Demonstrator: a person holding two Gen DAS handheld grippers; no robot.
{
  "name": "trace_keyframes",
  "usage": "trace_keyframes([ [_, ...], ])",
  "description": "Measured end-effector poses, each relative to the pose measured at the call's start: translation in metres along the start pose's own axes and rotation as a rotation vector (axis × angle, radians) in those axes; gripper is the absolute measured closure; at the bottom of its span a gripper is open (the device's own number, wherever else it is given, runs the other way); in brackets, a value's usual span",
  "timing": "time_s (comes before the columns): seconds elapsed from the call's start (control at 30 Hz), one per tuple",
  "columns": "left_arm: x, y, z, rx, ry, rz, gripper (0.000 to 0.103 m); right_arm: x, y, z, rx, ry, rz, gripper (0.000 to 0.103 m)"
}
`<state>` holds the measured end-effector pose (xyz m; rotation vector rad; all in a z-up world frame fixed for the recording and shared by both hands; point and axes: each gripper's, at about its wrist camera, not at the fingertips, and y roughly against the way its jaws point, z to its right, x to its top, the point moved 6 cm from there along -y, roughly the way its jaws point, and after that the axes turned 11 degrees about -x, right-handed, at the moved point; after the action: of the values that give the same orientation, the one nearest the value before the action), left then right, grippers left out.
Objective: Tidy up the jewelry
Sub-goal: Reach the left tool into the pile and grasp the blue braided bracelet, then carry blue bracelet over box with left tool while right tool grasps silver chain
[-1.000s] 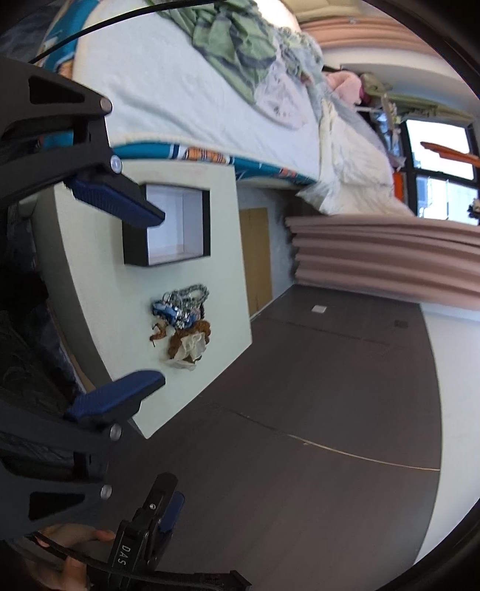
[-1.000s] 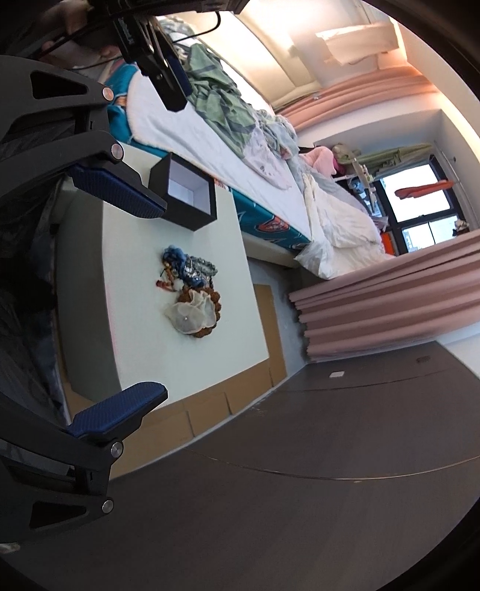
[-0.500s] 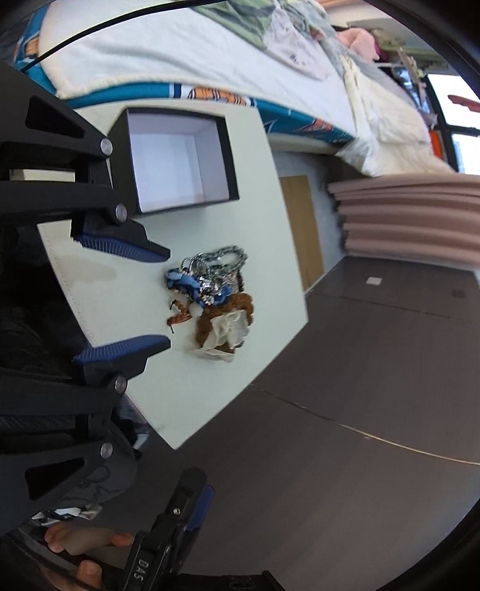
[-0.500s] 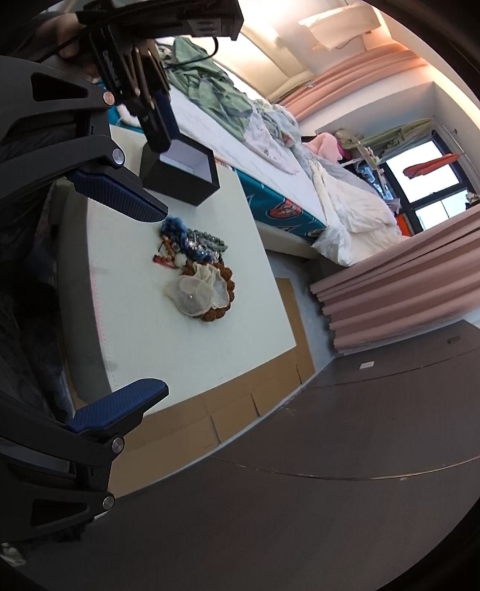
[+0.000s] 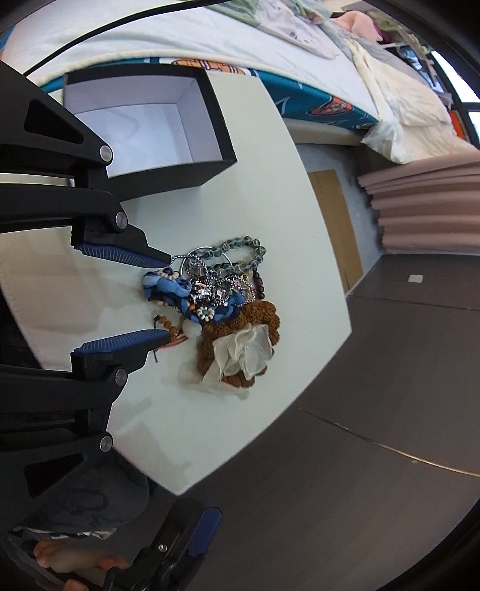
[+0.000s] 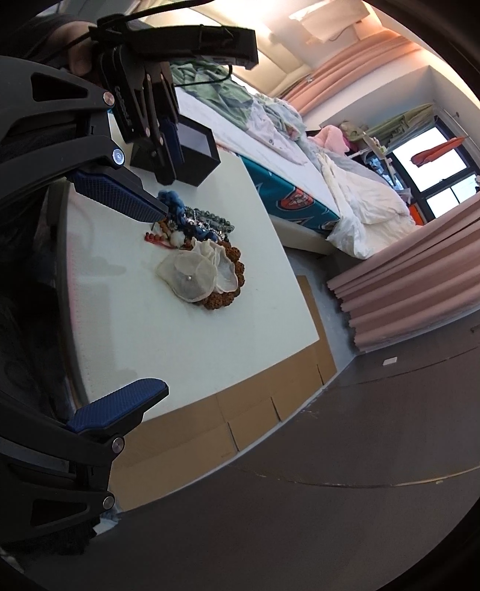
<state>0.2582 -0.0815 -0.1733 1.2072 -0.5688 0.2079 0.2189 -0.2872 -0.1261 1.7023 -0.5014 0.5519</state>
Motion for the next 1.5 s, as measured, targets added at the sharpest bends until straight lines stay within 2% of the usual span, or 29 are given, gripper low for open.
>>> trace_keyframes([
  [0.23, 0.004, -0.022, -0.005, 0.008, -0.013, -0.059, 0.068, 0.006, -0.015, -0.003, 0.019, -0.009, -0.026, 0.016],
  [0.27, 0.003, -0.025, -0.005, 0.003, -0.016, -0.071, 0.070, 0.007, -0.016, -0.004, 0.025, -0.009, -0.029, 0.016],
  [0.37, 0.004, -0.032, -0.009, 0.009, -0.016, -0.086, 0.086, 0.009, -0.021, -0.008, 0.033, -0.006, -0.039, 0.016],
  [0.4, 0.005, -0.031, -0.011, 0.009, -0.008, -0.083, 0.095, 0.010, -0.023, -0.009, 0.037, -0.006, -0.044, 0.016],
  [0.47, 0.007, -0.027, -0.013, -0.022, 0.014, -0.076, 0.095, 0.011, -0.029, -0.012, 0.045, -0.008, -0.056, 0.016],
  [0.6, 0.013, -0.011, -0.010, -0.035, 0.002, -0.042, 0.095, 0.011, -0.041, -0.021, 0.072, -0.001, -0.091, 0.026],
  [0.87, 0.024, 0.025, -0.015, -0.044, 0.035, 0.041, 0.095, 0.013, -0.060, -0.035, 0.084, 0.013, -0.136, 0.026],
  [1.03, 0.030, 0.054, -0.022, -0.028, 0.054, 0.105, 0.095, 0.017, -0.063, -0.049, 0.092, 0.029, -0.150, 0.038],
  [1.2, 0.033, 0.082, -0.037, -0.001, 0.074, 0.164, 0.095, 0.022, -0.061, -0.075, 0.132, 0.087, -0.160, 0.056],
  [1.33, 0.031, 0.096, -0.051, 0.020, 0.100, 0.193, 0.095, 0.022, -0.065, -0.098, 0.188, 0.132, -0.168, 0.059],
  [1.4, 0.028, 0.103, -0.059, 0.029, 0.117, 0.206, 0.095, 0.020, -0.076, -0.107, 0.192, 0.149, -0.191, 0.067],
  [1.5, 0.022, 0.114, -0.069, 0.043, 0.138, 0.218, 0.095, 0.016, -0.093, -0.114, 0.182, 0.161, -0.225, 0.070],
])
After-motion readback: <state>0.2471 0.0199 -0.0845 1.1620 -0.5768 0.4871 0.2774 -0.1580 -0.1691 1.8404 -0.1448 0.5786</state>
